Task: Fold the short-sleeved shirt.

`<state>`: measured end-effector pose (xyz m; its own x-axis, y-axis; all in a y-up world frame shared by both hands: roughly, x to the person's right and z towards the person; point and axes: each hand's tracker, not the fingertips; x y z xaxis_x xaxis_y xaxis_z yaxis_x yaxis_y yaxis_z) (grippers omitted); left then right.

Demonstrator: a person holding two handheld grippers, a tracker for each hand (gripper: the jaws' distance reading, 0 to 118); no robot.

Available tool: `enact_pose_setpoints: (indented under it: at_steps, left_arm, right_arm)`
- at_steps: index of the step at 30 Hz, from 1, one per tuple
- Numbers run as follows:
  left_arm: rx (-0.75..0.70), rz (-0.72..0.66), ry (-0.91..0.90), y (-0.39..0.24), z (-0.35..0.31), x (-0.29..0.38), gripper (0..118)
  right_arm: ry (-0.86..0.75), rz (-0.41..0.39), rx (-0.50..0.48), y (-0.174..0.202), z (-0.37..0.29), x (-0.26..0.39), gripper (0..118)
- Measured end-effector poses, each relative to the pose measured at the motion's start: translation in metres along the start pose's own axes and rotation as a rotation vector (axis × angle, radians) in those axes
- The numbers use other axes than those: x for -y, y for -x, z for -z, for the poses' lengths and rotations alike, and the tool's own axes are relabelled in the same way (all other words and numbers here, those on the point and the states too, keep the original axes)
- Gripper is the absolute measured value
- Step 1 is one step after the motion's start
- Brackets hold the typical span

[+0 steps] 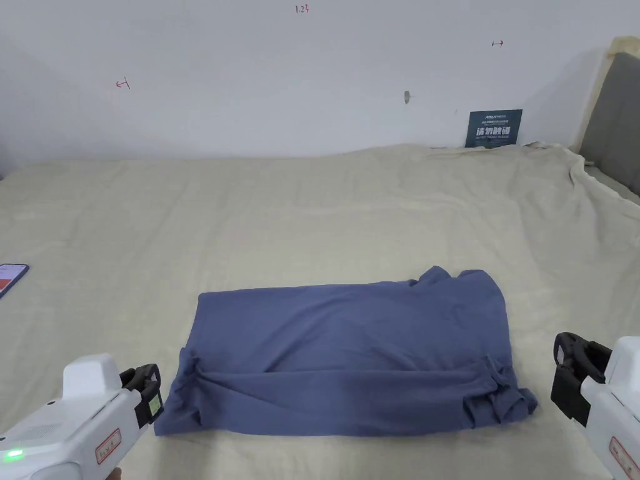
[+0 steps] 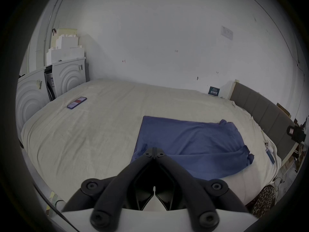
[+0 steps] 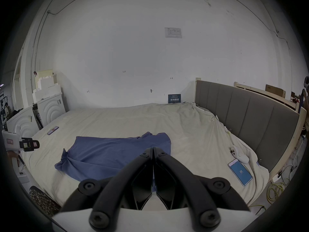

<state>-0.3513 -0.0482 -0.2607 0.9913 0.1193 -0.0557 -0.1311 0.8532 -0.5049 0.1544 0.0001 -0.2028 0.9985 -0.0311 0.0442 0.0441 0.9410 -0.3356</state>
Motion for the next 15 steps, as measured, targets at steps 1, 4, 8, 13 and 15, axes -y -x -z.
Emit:
enact_pose_setpoints:
  at_steps: [1,4,8,13,15]
  left_arm:
    - [-0.006,0.002,0.023,0.000,0.003,0.000,0]
    - [-0.022,-0.002,0.125,0.008,0.024,0.003,0]
    - [-0.046,-0.022,0.288,0.023,0.066,0.011,33]
    - [-0.080,-0.080,0.414,0.039,0.115,0.025,68]
    - [-0.128,-0.043,0.474,0.040,0.133,0.031,70]
  right_arm:
    - [0.001,-0.003,0.002,0.000,0.001,-0.001,0]
    - [0.004,-0.001,0.006,-0.001,0.006,0.000,0]
    - [0.025,0.011,0.010,-0.004,0.014,0.004,0]
    - [0.055,0.012,0.023,-0.001,0.021,0.007,0]
    - [0.070,0.020,0.026,-0.004,0.026,0.010,0]
